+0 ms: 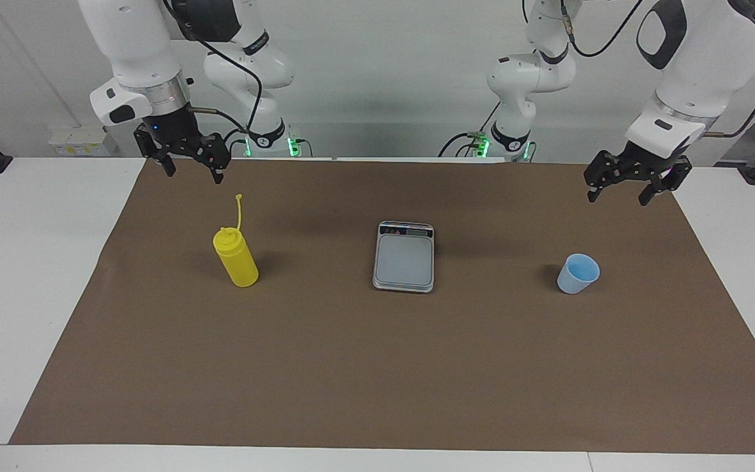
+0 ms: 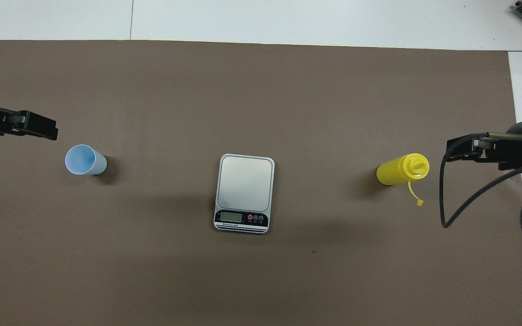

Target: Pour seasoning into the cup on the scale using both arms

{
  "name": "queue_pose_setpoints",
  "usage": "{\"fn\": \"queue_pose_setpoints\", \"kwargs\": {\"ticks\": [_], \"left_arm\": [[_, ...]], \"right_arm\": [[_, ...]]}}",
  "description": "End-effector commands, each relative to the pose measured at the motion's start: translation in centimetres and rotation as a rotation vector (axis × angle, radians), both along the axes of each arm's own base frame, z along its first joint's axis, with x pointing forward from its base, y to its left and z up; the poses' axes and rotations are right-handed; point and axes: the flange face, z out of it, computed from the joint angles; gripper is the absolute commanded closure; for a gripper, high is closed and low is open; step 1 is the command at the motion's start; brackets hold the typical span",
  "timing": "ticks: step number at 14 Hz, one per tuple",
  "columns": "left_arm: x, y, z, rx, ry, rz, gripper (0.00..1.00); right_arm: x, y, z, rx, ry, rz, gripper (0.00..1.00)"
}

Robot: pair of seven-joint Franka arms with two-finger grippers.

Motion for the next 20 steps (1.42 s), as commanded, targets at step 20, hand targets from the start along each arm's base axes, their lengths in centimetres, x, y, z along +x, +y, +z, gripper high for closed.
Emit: {"fn": "queue_pose_setpoints", "kwargs": {"ticks": [20], "left_arm": [[-1.8, 8.7, -18.2, -0.010, -0.046, 0.187, 0.00]], "right_arm": [[-0.2, -0.4, 0.2, 0.000, 0.008, 0.014, 0.00]]}}
